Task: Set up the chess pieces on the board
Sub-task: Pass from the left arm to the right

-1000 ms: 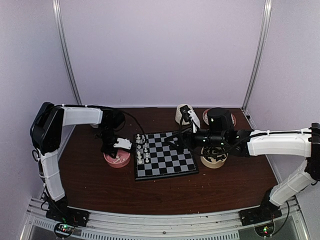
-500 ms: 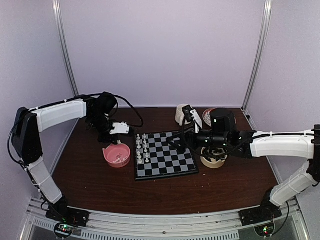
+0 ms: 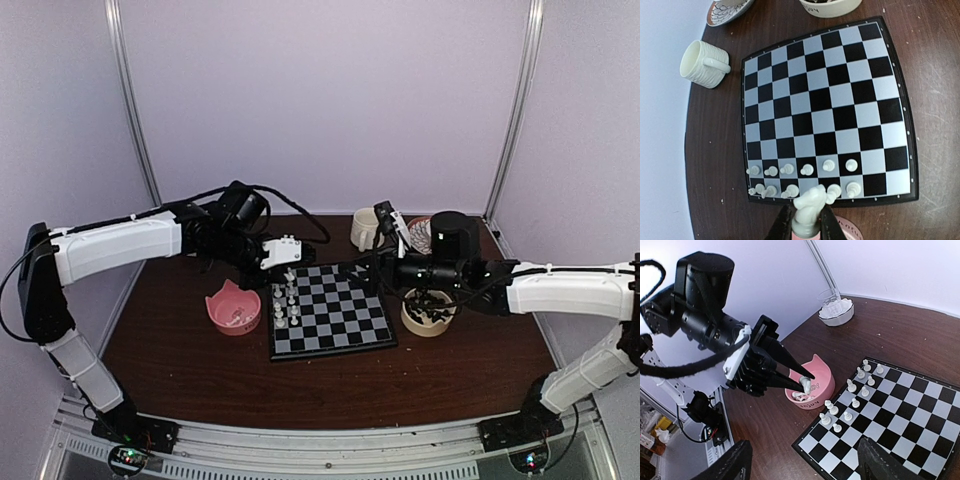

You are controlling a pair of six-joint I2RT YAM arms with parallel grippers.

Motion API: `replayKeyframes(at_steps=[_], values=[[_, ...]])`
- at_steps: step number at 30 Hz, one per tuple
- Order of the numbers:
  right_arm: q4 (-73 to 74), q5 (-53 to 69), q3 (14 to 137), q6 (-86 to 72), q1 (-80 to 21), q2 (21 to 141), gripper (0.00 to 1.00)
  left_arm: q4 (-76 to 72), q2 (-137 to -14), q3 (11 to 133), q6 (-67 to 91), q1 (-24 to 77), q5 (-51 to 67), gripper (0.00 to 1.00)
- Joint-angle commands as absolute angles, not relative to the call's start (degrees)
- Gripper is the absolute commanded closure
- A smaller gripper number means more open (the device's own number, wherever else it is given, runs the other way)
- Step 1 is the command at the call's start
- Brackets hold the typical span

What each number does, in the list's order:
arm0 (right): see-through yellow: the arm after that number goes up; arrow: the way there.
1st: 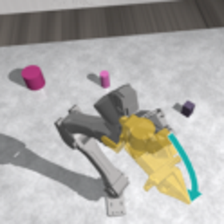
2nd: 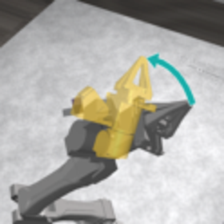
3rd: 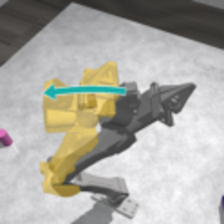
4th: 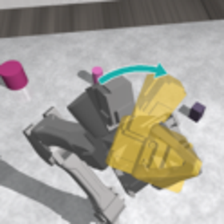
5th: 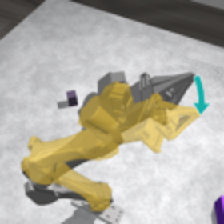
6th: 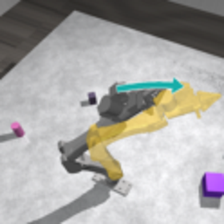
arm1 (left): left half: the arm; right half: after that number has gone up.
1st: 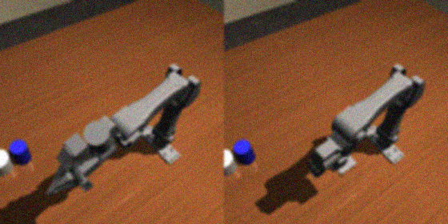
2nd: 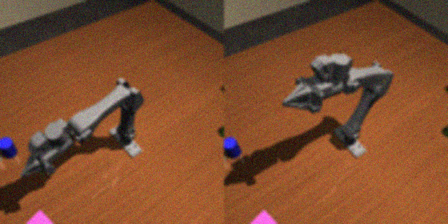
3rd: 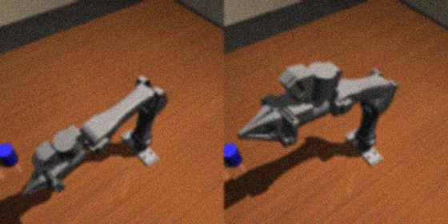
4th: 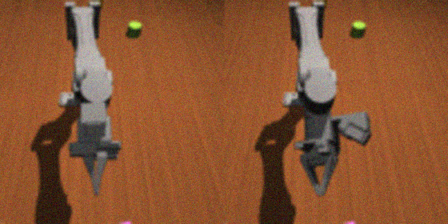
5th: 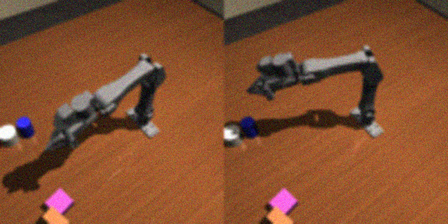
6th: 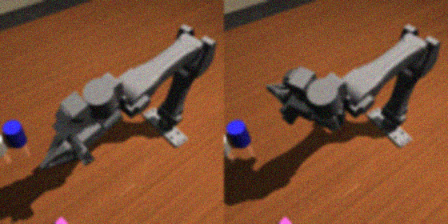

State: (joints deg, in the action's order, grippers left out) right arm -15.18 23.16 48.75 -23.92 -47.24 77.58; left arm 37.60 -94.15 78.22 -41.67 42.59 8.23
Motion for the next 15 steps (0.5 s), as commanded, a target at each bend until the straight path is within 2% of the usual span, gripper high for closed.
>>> replayKeyframes(at_steps=[1, 4, 8, 15], values=[[-19.2, 26.5, 47.6, -27.9, -45.1, 78.2, 0.27, 24.3, -92.6, 74.2, -34.8, 44.0, 8.7, 0.94], [-21.2, 28.2, 47.1, -29.5, -43.9, 79.4, 0.37, 19.5, -92.4, 71.5, -33.8, 45.4, 7.5, 0.94], [-22.1, 30.7, 48.1, -30.6, -43.5, 82.2, 0.44, 15.2, -92.3, 69.2, -33.0, 46.7, 8.2, 0.94], [-22.5, 31.4, 48.7, -31.0, -43.3, 85.3, 0.47, 10.8, -92.2, 67.5, -30.5, 47.4, 10.3, 0.94]])
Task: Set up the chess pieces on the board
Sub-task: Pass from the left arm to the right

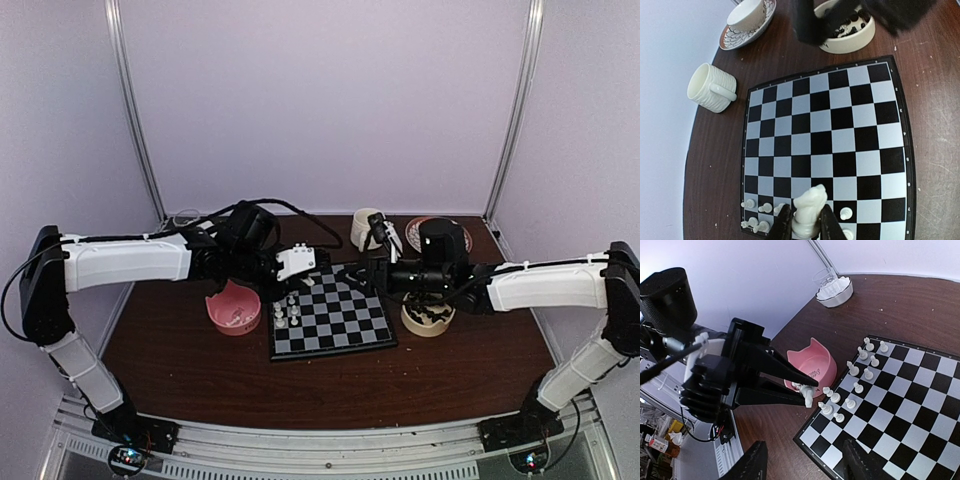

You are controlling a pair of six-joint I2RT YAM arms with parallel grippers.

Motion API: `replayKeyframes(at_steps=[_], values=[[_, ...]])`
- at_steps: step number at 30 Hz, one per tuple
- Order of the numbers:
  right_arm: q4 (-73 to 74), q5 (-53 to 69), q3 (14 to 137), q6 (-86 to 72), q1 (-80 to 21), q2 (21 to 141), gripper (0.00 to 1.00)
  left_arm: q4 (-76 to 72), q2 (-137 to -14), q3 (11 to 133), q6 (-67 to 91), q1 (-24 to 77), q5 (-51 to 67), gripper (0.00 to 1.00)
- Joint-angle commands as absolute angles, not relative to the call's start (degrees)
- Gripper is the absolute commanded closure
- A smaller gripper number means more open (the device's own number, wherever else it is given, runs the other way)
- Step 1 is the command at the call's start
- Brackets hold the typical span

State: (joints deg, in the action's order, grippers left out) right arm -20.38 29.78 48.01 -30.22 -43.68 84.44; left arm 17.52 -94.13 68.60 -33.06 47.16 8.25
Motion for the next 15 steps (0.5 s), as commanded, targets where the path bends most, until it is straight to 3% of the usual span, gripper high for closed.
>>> replayKeyframes(at_steps=[1, 9, 15], values=[[-22.6, 31.6, 48.8, -31.0, -43.3, 85.6, 0.49, 10.2, -92.1, 67.1, -30.3, 47.5, 10.8, 0.94], [-23.3, 34.4, 50.2, -31.7, -43.2, 88.8, 0.60, 8.7, -92.1, 66.5, -29.9, 49.0, 13.8, 0.94], [-23.1, 35.6, 51.2, -31.9, -43.2, 90.5, 0.62, 7.8, -92.6, 66.8, -29.8, 50.1, 15.3, 0.94]])
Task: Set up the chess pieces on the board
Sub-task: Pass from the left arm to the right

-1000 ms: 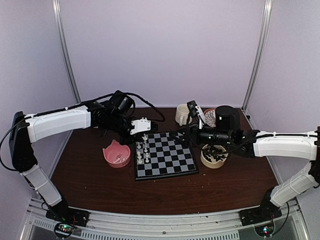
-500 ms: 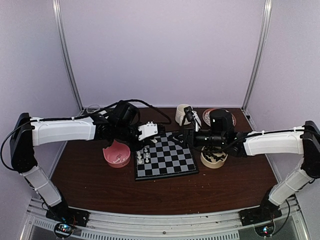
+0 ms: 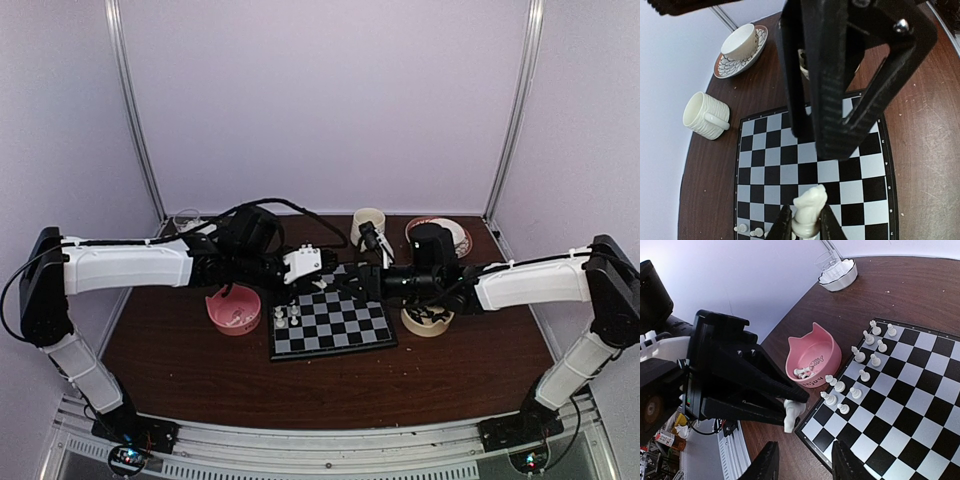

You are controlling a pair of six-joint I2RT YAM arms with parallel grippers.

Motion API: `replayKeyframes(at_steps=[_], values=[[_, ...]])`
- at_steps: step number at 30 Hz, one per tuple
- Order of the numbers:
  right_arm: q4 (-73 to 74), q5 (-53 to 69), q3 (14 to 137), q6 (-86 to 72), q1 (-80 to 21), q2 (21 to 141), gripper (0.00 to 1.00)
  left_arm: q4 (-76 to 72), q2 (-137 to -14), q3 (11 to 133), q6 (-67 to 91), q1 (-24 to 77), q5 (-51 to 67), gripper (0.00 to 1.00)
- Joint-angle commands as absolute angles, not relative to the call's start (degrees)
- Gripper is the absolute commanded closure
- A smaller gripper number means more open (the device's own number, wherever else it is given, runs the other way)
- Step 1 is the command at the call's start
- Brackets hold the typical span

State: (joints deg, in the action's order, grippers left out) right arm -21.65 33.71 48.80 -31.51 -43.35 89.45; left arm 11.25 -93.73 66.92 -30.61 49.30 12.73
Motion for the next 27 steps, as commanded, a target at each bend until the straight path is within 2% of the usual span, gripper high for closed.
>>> replayKeyframes(at_steps=[1, 5, 20, 27], values=[[-23.2, 35.9, 51.3, -32.1, -43.2, 90.7, 0.62, 7.8, -92.8, 66.9, -29.9, 50.3, 15.4, 0.94], [-23.3, 36.6, 51.5, -32.2, -43.2, 91.1, 0.67, 7.7, -93.7, 67.5, -30.0, 50.9, 15.6, 0.94], [-25.5, 40.1, 52.1, -34.3, -43.2, 93.2, 0.71, 8.0, -96.1, 70.3, -30.1, 51.6, 13.3, 0.94], [-25.5, 40.5, 52.3, -34.2, -43.2, 93.6, 0.77, 7.3, -97.0, 70.5, -30.0, 51.6, 13.3, 0.93]])
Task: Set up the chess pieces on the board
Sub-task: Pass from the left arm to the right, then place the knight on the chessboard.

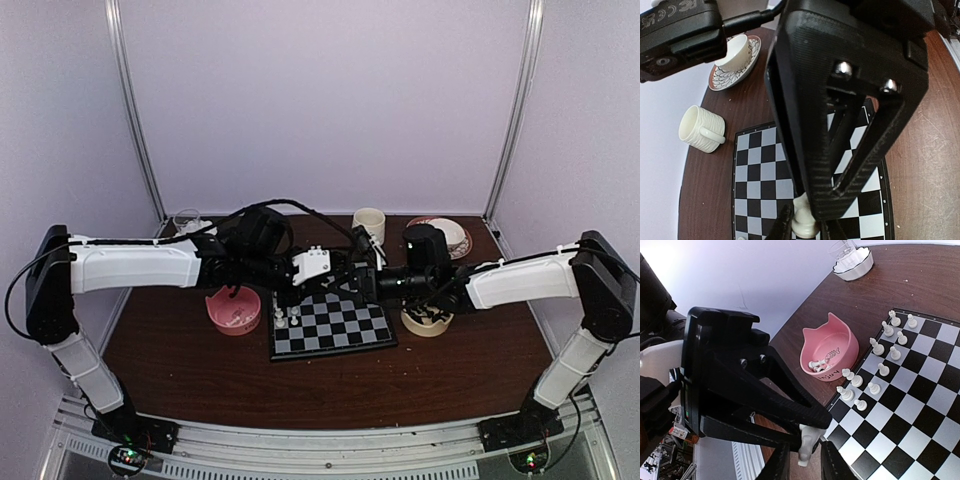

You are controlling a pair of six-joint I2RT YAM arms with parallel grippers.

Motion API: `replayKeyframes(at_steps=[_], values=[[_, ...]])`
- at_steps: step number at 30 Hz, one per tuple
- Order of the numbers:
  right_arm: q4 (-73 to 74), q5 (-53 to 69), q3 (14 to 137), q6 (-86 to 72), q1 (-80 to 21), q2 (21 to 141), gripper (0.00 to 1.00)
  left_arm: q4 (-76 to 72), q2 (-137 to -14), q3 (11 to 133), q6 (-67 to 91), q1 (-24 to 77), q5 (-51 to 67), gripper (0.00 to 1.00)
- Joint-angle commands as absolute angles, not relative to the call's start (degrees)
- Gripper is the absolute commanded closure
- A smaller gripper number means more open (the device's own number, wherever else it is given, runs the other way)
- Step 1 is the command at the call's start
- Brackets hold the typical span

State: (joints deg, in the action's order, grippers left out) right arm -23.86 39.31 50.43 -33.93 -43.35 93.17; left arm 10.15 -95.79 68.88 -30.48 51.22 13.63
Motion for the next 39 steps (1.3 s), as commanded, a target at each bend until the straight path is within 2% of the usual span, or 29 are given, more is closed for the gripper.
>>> replayKeyframes(at_steps=[1, 5, 10, 12, 20, 25, 30, 33, 35, 39], values=[[-25.5, 40.5, 52.4, -34.3, -43.2, 93.8, 0.78, 7.3, -97.1, 70.6, -30.0, 51.6, 13.5, 0.93], [-25.5, 40.6, 52.5, -34.3, -43.3, 93.7, 0.83, 7.3, -97.2, 70.6, -30.0, 51.5, 14.5, 0.93], [-24.6, 40.1, 52.5, -33.9, -43.3, 93.1, 1.00, 7.1, -97.1, 70.6, -29.7, 51.6, 15.3, 0.93], [-24.3, 39.8, 52.5, -33.7, -43.2, 92.9, 1.00, 6.8, -97.0, 70.6, -29.4, 51.6, 15.2, 0.89], [-15.5, 34.1, 53.7, -29.3, -43.3, 90.4, 1.00, 6.7, -95.8, 69.0, -28.0, 51.6, 12.9, 0.48], [-6.7, 28.8, 56.0, -25.0, -43.2, 88.6, 1.00, 6.6, -92.0, 65.4, -27.6, 51.6, 9.7, 0.32], [5.9, 22.0, 60.8, -20.0, -43.4, 87.8, 1.00, 6.9, -86.5, 61.9, -24.7, 51.4, 6.8, 0.21], [14.2, 17.5, 65.1, -16.8, -43.7, 88.3, 1.00, 7.6, -84.4, 60.8, -21.2, 51.3, 5.9, 0.08], [19.6, 15.1, 67.9, -15.1, -44.1, 89.1, 1.00, 7.4, -82.8, 59.8, -18.9, 51.0, 4.6, 0.03], [28.8, 11.0, 73.8, -11.8, -45.6, 92.8, 1.00, 2.7, -78.6, 55.7, -12.1, 49.4, -1.5, 0.02]])
